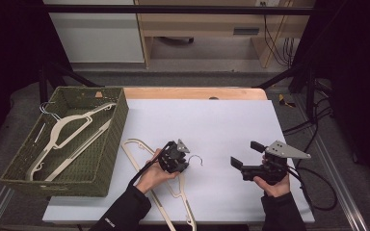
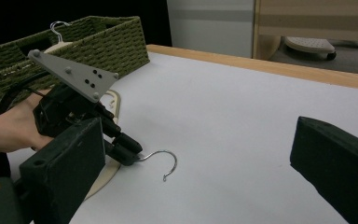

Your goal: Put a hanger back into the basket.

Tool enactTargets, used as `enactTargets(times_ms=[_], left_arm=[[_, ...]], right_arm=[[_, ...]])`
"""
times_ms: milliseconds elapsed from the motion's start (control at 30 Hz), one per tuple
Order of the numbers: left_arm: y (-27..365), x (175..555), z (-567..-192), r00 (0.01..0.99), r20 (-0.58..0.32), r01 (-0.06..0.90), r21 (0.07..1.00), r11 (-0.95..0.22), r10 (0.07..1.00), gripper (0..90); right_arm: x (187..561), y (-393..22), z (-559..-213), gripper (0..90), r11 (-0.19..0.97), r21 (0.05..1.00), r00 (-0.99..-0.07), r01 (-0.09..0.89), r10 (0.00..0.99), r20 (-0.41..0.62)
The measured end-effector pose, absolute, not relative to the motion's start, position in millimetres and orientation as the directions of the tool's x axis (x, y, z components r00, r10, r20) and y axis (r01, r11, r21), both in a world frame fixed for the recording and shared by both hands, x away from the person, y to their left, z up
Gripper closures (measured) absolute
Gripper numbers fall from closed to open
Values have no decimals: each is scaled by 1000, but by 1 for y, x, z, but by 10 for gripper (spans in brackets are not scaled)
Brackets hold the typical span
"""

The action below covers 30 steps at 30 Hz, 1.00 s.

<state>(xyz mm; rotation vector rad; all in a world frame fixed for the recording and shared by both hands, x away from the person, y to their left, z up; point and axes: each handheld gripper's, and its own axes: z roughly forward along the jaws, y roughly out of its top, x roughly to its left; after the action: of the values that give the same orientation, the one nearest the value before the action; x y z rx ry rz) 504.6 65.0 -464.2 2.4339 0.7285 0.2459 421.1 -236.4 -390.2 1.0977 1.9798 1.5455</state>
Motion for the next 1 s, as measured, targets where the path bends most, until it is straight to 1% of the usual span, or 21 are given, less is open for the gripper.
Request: enactTargets(times_ms=[200, 333, 500, 767, 933, 1000], left_arm=[[65, 504, -465, 831, 11, 447, 583, -679, 556, 773], [64, 503, -465, 830, 16, 446, 582, -680, 557, 800], [62, 500, -465, 832, 28, 437, 584, -684, 555, 886], [64, 498, -462, 838, 36, 421, 593, -686, 545, 887], [72, 493, -452, 834, 44, 402, 635, -660, 550, 888], [77, 489, -448, 829, 50, 392, 660, -641, 558, 888]], right_arm=[[422, -234, -391, 35, 85, 938, -616, 335, 774, 149], [422, -232, -391, 35, 87, 936, -619, 342, 770, 155], [422, -230, -393, 37, 91, 934, -622, 346, 768, 156], [424, -221, -399, 42, 107, 923, -641, 369, 749, 169], [425, -209, -403, 54, 125, 915, -659, 383, 731, 177], [425, -204, -406, 68, 114, 912, -669, 393, 716, 199]])
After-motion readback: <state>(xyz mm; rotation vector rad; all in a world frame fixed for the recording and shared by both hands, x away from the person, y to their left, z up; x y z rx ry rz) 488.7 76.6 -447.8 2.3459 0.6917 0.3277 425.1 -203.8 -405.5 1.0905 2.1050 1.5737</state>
